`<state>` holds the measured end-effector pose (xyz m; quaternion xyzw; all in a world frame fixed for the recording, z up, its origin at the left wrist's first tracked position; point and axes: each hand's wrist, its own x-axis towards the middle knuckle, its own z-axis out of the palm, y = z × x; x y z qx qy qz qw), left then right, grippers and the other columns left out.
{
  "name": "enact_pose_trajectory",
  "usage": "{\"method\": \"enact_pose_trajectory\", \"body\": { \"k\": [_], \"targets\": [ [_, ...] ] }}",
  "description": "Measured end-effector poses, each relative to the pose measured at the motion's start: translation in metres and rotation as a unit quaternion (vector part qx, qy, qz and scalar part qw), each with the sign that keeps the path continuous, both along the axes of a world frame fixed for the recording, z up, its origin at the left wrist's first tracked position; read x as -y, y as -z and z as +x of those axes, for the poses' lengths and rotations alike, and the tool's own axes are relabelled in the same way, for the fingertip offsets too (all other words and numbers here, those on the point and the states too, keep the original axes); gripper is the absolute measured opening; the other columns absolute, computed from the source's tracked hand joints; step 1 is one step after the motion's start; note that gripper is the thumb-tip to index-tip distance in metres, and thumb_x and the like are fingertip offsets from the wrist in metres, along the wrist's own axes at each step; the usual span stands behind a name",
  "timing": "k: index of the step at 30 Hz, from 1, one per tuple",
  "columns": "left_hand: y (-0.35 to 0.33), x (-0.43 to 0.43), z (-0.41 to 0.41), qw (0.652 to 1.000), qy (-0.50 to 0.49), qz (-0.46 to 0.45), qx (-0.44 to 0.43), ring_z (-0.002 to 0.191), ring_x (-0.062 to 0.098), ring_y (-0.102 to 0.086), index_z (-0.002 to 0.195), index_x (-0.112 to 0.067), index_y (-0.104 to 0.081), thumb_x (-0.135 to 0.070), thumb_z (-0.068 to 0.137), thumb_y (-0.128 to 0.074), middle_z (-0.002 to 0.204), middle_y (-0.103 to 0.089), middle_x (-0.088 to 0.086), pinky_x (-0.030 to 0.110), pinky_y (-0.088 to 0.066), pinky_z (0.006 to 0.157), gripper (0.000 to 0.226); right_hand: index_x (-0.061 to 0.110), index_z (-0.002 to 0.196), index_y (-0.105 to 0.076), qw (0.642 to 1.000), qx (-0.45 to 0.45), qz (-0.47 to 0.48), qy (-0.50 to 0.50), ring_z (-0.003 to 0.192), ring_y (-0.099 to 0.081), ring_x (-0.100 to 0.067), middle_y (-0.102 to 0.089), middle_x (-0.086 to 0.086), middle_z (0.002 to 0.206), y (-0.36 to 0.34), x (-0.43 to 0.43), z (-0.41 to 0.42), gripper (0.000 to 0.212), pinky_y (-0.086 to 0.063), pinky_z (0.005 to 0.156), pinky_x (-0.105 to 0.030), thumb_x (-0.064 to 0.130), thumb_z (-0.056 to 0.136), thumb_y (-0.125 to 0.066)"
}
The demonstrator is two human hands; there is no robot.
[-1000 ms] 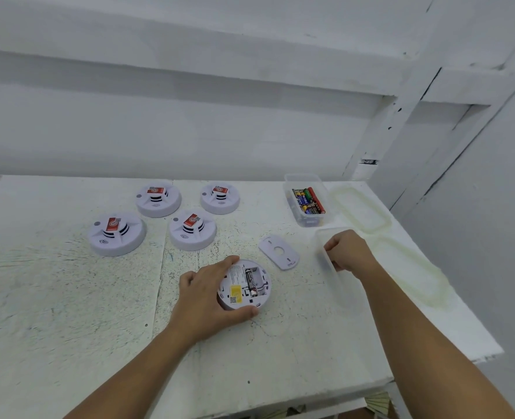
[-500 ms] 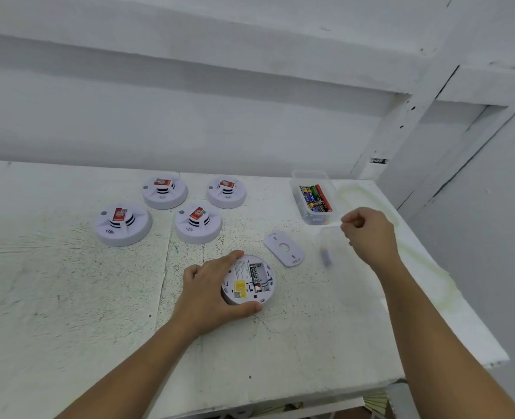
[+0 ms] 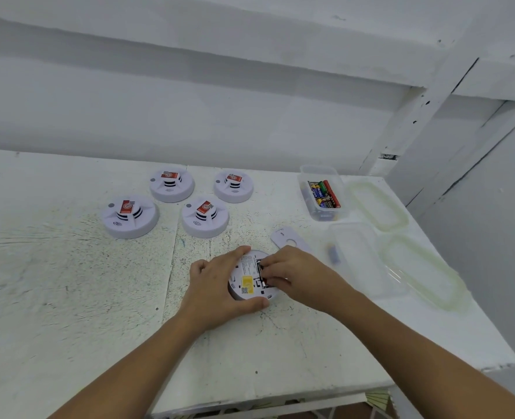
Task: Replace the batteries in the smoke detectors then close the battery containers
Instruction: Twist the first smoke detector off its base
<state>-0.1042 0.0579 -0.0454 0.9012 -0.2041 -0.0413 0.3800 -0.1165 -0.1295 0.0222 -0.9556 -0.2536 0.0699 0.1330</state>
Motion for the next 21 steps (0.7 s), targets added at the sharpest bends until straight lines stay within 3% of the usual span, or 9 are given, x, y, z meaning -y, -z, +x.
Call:
{"method": "enact_pose_trajectory", "body": {
  "k": [2, 9, 17, 21],
  "targets": [
    [0.001, 0.000, 0.001, 1.000, 0.002, 0.004, 0.001, 0.109, -0.007, -0.039, 0.139, -0.041, -0.033, -0.085, 0.054, -0.053, 0.121, -0.042, -0.029, 0.023, -0.013, 0.097, 0.098, 0.004, 0.108, -0.070, 0.998, 0.009, -0.053, -0.035, 0.103, -0.056, -0.030, -0.068, -0.011, 0.111, 0.001, 0.002, 0.003, 0.025, -0.045, 0.088, -0.043, 0.016, 0.096, -0.052],
    [0.004, 0.000, 0.002, 1.000, 0.006, 0.012, 0.005, 0.109, -0.009, -0.037, 0.138, -0.042, -0.031, -0.085, 0.054, -0.055, 0.120, -0.040, -0.030, 0.023, -0.013, 0.097, 0.098, 0.002, 0.108, -0.069, 0.988, 0.006, -0.118, -0.103, 0.108, -0.058, -0.028, -0.068, -0.011, 0.111, -0.004, 0.003, 0.012, 0.026, -0.046, 0.093, -0.040, 0.016, 0.095, -0.051],
    [0.005, -0.001, 0.006, 1.000, 0.004, -0.008, -0.013, 0.106, -0.017, -0.035, 0.136, -0.042, -0.035, -0.084, 0.048, -0.060, 0.118, -0.046, -0.028, 0.026, -0.018, 0.099, 0.101, 0.008, 0.092, -0.066, 0.990, 0.001, -0.114, -0.082, 0.082, -0.054, -0.024, -0.065, -0.007, 0.088, -0.006, -0.004, 0.015, 0.015, -0.049, 0.071, -0.041, 0.014, 0.082, -0.057],
    [0.003, -0.001, 0.006, 1.000, 0.006, -0.008, -0.011, 0.103, -0.020, -0.034, 0.135, -0.042, -0.035, -0.083, 0.048, -0.061, 0.116, -0.045, -0.029, 0.027, -0.019, 0.099, 0.100, 0.011, 0.109, -0.067, 0.994, -0.041, -0.075, -0.063, 0.101, -0.055, -0.023, -0.064, -0.006, 0.112, -0.014, 0.002, 0.013, 0.028, -0.048, 0.084, -0.037, 0.010, 0.082, -0.058]
  ]
}}
